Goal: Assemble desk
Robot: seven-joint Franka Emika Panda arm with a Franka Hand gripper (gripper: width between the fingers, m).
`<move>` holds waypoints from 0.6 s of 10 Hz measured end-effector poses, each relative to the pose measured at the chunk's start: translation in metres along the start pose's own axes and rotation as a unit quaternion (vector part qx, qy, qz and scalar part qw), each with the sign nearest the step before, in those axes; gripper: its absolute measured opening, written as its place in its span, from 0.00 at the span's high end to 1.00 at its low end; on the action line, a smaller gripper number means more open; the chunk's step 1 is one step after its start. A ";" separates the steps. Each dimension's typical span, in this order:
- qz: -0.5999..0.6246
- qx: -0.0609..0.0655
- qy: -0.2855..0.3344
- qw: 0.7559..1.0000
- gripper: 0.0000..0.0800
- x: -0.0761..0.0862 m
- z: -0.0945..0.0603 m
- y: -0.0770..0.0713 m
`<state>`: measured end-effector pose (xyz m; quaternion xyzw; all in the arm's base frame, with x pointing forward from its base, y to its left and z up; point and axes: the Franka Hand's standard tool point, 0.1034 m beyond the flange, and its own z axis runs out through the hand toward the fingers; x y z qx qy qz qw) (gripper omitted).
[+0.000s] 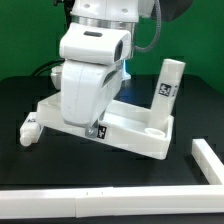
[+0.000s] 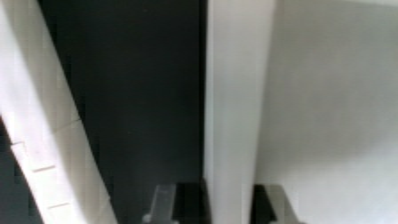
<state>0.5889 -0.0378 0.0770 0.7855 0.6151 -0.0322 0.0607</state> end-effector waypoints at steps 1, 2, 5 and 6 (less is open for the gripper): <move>-0.017 0.000 -0.006 1.000 0.93 0.000 0.002 0.000; -0.080 -0.003 -0.003 0.997 0.93 0.013 0.006 0.012; -0.135 -0.056 0.012 0.989 0.93 0.051 0.014 0.062; -0.128 -0.056 0.010 0.990 0.93 0.048 0.016 0.060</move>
Offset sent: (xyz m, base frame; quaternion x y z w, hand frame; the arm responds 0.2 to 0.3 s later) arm 0.1000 0.0601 -0.0089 -0.0344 0.0605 -0.0607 0.9957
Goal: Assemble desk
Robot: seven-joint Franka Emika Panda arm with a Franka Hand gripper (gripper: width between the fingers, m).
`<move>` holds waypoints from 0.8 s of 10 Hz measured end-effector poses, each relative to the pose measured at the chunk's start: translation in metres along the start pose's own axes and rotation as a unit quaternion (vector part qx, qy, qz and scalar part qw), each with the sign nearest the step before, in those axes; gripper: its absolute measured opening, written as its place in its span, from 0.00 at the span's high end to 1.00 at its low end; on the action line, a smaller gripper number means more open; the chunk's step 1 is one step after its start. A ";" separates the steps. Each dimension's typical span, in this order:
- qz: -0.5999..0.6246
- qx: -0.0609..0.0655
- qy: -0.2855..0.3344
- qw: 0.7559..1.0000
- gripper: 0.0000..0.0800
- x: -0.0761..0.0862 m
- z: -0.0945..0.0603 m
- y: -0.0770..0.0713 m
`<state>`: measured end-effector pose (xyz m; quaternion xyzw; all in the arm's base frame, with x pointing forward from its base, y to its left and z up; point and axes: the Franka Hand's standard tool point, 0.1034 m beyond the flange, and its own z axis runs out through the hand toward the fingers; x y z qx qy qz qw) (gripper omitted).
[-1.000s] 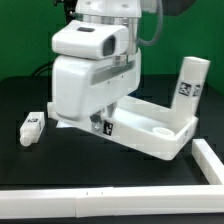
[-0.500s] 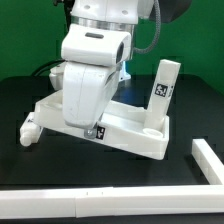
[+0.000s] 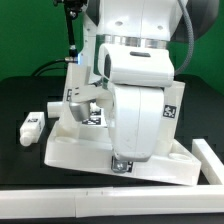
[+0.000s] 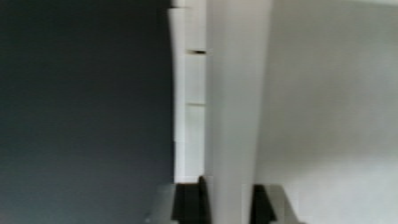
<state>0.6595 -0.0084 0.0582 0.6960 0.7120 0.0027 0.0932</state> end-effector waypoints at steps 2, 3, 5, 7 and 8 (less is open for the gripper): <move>0.005 0.001 -0.001 1.000 0.93 -0.001 0.001 0.000; 0.009 0.001 -0.001 1.000 0.93 -0.002 0.001 -0.001; 0.014 -0.001 0.002 1.000 0.93 0.004 0.007 -0.005; 0.012 0.000 0.004 1.000 0.93 0.006 0.016 -0.022; 0.014 0.004 0.003 1.000 0.93 0.005 0.019 -0.026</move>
Offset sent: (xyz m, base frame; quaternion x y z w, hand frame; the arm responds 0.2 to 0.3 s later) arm 0.0000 0.0000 0.0000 0.0000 0.0000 0.0000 1.0000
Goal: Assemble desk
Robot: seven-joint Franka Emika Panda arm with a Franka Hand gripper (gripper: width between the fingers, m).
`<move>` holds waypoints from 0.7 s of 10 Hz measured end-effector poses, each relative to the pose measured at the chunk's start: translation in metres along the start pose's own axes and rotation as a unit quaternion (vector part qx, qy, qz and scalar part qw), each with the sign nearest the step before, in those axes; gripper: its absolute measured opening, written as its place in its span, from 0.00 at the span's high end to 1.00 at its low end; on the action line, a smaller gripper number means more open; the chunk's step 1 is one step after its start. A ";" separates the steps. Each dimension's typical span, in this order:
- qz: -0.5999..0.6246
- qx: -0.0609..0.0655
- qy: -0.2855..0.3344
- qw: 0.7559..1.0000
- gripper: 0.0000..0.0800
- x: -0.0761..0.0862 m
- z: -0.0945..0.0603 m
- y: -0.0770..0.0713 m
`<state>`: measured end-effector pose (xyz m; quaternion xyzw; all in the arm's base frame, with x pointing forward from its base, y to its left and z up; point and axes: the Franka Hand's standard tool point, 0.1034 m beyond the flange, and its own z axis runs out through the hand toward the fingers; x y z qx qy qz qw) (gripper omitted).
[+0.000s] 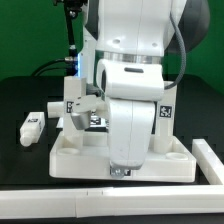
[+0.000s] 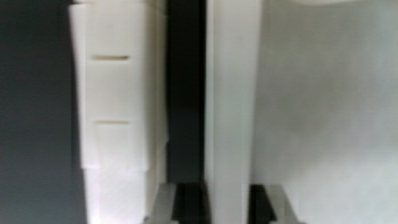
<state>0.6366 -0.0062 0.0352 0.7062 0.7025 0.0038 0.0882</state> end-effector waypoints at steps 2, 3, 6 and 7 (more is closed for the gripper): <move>0.018 0.000 -0.002 1.000 0.93 0.006 0.000 0.012; 0.022 -0.002 -0.002 1.000 0.93 0.013 -0.002 0.020; 0.028 0.005 -0.004 1.000 0.93 0.026 -0.001 0.017; 0.028 0.005 -0.004 1.000 0.93 0.028 0.003 0.016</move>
Offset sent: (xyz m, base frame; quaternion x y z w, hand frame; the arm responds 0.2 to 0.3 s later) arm 0.0267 0.0299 0.0112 -0.0139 -0.0087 0.0305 0.9994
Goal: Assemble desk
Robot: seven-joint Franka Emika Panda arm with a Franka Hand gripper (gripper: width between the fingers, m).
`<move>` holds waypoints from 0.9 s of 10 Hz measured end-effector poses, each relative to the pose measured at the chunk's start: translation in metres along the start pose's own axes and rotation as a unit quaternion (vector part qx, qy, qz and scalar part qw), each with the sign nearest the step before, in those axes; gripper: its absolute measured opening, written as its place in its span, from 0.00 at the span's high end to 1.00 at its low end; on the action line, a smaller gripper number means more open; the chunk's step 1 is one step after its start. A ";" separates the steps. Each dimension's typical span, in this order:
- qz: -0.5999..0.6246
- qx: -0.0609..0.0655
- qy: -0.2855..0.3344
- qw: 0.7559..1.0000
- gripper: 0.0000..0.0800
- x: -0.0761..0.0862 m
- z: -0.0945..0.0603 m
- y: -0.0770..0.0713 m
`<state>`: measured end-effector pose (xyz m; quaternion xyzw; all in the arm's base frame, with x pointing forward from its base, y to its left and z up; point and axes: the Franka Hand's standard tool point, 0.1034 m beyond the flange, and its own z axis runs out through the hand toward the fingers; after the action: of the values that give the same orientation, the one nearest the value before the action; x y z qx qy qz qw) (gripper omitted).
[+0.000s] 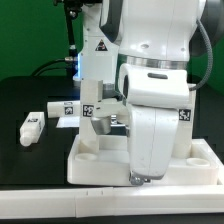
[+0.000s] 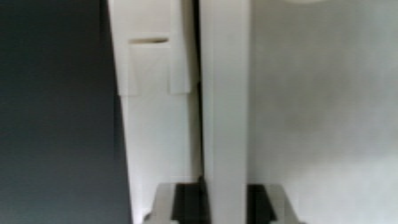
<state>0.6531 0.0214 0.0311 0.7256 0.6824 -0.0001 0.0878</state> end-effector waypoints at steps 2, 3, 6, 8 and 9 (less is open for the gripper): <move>-0.010 -0.011 -0.001 1.000 0.93 0.001 0.001 0.003; -0.008 -0.010 -0.001 1.000 0.93 0.000 0.002 0.003; 0.015 -0.010 -0.002 1.000 0.55 -0.002 0.001 0.004; 0.041 -0.004 -0.010 0.999 0.32 -0.020 -0.034 0.011; 0.100 -0.002 -0.013 0.995 0.23 -0.032 -0.050 0.014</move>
Offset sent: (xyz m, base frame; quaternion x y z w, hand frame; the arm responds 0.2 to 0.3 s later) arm 0.0000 0.0000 0.0000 0.0000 0.0000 0.0000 1.0000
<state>0.6590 -0.0048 0.0861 0.7897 0.6056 0.0004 0.0981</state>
